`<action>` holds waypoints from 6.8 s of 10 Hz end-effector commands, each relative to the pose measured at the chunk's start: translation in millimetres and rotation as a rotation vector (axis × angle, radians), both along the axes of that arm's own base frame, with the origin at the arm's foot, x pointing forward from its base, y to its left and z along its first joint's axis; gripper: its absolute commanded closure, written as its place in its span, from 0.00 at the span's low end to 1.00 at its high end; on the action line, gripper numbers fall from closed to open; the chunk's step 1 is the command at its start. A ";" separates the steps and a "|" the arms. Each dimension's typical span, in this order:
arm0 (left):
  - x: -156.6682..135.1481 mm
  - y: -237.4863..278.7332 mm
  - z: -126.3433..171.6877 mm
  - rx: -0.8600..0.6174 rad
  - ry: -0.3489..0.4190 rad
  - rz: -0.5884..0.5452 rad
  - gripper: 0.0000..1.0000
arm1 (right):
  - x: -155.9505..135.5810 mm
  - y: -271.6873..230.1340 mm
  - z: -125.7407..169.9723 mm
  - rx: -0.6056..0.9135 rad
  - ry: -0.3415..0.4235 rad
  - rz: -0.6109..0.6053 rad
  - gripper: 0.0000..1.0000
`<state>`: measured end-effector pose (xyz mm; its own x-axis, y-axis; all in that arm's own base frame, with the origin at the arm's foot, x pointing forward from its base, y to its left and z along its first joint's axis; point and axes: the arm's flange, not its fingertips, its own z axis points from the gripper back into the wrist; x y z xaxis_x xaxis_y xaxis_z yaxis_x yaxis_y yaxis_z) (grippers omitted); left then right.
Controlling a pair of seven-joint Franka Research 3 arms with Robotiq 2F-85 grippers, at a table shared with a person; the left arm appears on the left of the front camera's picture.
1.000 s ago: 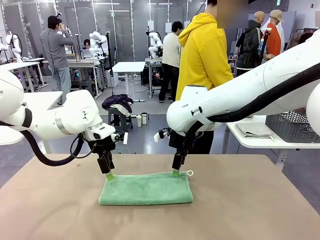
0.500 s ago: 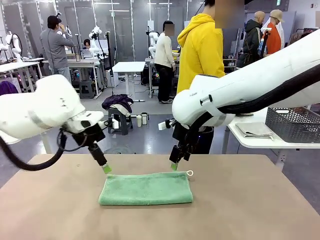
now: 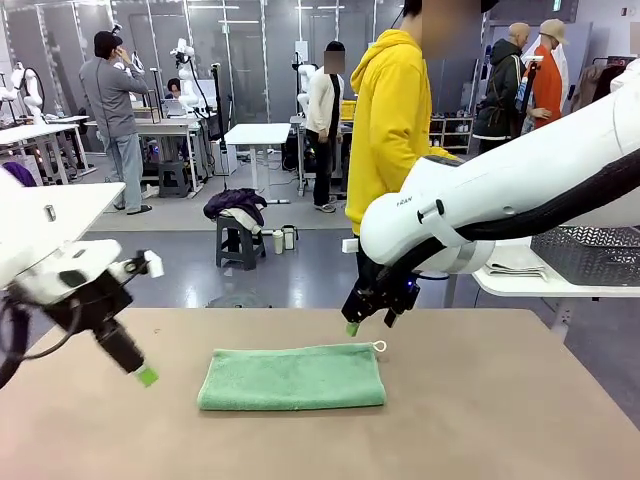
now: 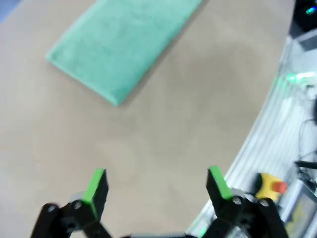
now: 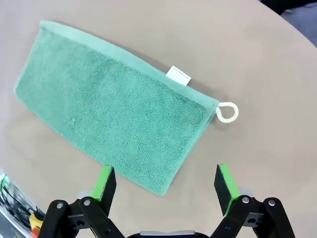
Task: Fold the towels and place them in the basket.
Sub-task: When a person lays out a Towel with hook on the table, fold it in half twice.
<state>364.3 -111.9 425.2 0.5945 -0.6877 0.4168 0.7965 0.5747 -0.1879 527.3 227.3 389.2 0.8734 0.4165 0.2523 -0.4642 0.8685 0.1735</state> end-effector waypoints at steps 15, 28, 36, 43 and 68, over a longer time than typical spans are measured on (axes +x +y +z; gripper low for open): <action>-3.1 25.0 20.5 -0.030 -0.025 0.091 0.00 | 2.4 -39.5 -46.0 0.246 0.097 -0.421 0.00; -3.1 25.0 20.5 -0.030 -0.025 0.091 0.00 | 31.5 -42.6 -107.8 0.288 0.300 -0.516 0.00; -3.1 25.0 20.5 -0.030 -0.025 0.091 0.00 | 33.5 -5.2 -81.5 -0.003 0.228 -0.557 0.00; -3.1 25.0 20.5 -0.030 -0.025 0.091 0.00 | 43.4 13.9 -89.9 -0.108 0.261 -0.543 0.00; -3.1 25.0 20.5 -0.030 -0.025 0.091 0.00 | 23.0 -66.2 -41.8 -0.230 0.223 -0.535 1.00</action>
